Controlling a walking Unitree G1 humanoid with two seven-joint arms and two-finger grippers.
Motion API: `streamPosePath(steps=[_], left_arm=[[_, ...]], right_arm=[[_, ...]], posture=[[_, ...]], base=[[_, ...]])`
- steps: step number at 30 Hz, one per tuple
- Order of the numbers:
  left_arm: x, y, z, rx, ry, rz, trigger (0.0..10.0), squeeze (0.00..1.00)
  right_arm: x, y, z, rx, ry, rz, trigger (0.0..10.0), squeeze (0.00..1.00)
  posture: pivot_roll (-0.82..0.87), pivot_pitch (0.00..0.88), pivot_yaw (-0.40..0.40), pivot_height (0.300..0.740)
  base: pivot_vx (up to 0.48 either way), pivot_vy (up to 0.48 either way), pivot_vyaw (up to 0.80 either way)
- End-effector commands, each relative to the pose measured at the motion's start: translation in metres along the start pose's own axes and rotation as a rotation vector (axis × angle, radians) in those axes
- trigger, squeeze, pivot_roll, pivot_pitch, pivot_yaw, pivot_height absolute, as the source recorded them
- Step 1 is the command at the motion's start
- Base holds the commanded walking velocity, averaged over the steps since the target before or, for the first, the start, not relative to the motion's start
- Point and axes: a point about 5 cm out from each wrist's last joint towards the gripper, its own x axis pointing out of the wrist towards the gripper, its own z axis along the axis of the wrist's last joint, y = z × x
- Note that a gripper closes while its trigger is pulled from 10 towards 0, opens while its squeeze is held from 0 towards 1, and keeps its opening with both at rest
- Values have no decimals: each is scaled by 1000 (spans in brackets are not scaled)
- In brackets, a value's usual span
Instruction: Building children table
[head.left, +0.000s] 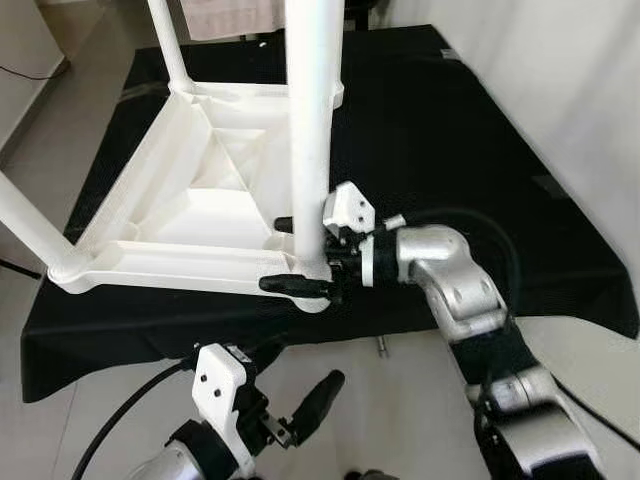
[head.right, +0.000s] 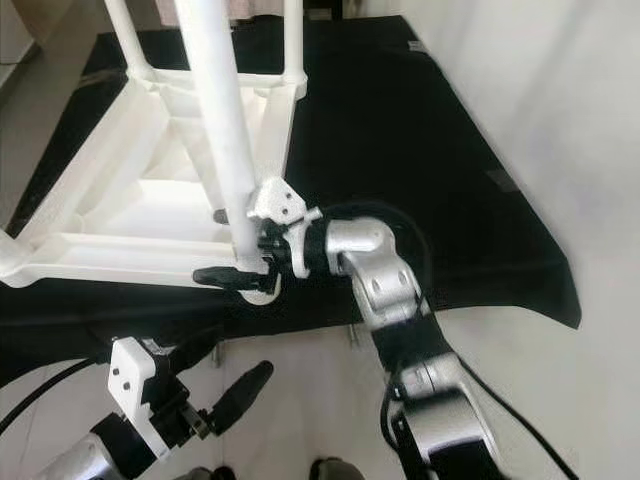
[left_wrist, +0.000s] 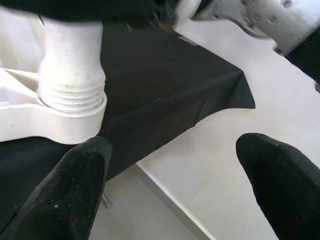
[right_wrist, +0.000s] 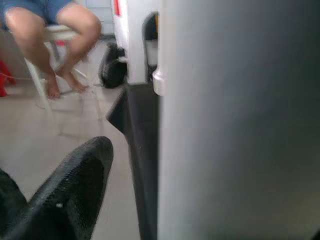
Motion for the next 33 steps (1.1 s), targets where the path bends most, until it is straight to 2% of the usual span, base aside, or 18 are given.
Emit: streamPosePath(steps=[1, 9, 13, 15, 17, 19, 20, 21, 22, 23, 24, 25, 26, 27, 33], left_arm=[[-3, -6, 0, -9, 9, 1, 10000, 0], [-4, -9, 0, -18, 16, -5, 10000, 0], [-5, -9, 0, -20, 17, -6, 10000, 0], [-5, -9, 0, -21, 18, -5, 10000, 0], [-4, -9, 0, -21, 17, -3, 10000, 0], [-4, -9, 0, -21, 17, -3, 10000, 0], [-5, -8, 0, -21, 16, -1, 10000, 0], [-4, -7, -1, -20, 16, 0, 10000, 0], [-4, -5, -1, -18, 16, 0, 10000, 0], [-4, -5, -1, -18, 16, 0, 10000, 0], [-3, -4, -1, -17, 16, 0, 10000, 0], [-2, -1, -2, -15, 15, -1, 10000, 0], [-2, -1, -2, -15, 15, -1, 10000, 0], [-1, 1, -3, -12, 16, -2, 10000, 0], [3, 5, -5, -8, 12, -3, 10000, 0]], right_arm=[[7, -7, 7, -9, -37, 73, 0, 0], [-3, -15, 10, 13, -64, 143, 0, 0], [-7, -16, 8, 8, -56, 138, 0, 0], [-11, -16, 5, 12, -61, 111, 0, 0], [-15, -13, -8, 24, -43, -5, 0, 0], [-15, -13, -8, 24, -43, -5, 0, 0], [-13, -9, -21, 83, -9, -120, 0, 0], [-10, -6, -43, 131, 87, -406, 0, 0], [-17, 10, -71, 222, 235, -834, 0, 0], [-17, 10, -71, 222, 235, -834, 0, 0], [-24, 21, -79, 272, 282, -968, 0, 0], [-18, 34, -76, 290, 269, -963, 0, 0], [-18, 34, -76, 290, 269, -963, 0, 0], [-13, 41, -74, 300, 254, -951, 0, 0], [-6, 33, -72, 274, 239, -913, 0, 0]], posture=[[41, 235, -21, 740], [42, 244, -16, 740], [41, 244, -15, 740], [39, 242, -16, 740], [35, 238, -23, 740], [35, 238, -23, 740], [15, 234, -29, 740], [16, 227, -27, 740], [3, 217, -22, 740], [3, 217, -22, 740], [3, 217, -22, 740], [-10, 207, -12, 740], [-10, 207, -12, 740], [-20, 195, -11, 740], [-17, 167, -21, 740]], base=[[0, 0, 0], [0, 0, 0], [0, 0, 0], [0, 0, 0], [0, 0, 0], [0, 0, 0], [0, 0, 0], [0, 0, 0], [0, 0, 0], [0, 0, 0], [0, 0, 0], [0, 0, 0], [0, 0, 0], [0, 0, 0], [0, 0, 0]])
